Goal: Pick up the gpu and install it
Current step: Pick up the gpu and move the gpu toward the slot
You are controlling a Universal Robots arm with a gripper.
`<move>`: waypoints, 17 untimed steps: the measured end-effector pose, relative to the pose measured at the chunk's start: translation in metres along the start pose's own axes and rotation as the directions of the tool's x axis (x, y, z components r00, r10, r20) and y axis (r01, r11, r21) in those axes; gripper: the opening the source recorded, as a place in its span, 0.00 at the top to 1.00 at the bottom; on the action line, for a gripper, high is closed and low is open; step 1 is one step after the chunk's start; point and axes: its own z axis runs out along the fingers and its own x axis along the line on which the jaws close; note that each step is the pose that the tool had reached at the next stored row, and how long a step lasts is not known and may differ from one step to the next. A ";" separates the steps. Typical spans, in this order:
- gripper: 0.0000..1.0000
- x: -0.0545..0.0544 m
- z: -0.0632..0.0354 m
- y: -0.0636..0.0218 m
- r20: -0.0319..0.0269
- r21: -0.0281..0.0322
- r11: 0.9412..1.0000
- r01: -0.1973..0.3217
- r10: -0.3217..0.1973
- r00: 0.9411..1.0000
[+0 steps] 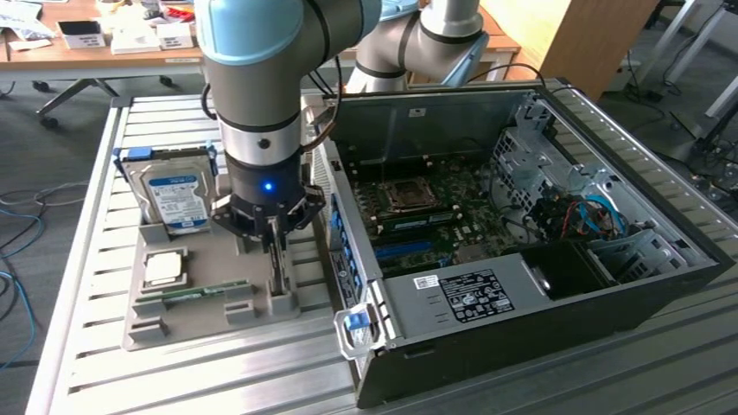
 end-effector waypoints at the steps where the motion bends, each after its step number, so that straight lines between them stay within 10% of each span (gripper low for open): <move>1: 0.73 0.000 -0.0026 0.0002 0.000 0.000 1.000 0.000 0.000 1.000; 17: 0.73 0.000 -0.0484 0.0027 0.000 0.000 1.000 0.000 0.000 1.000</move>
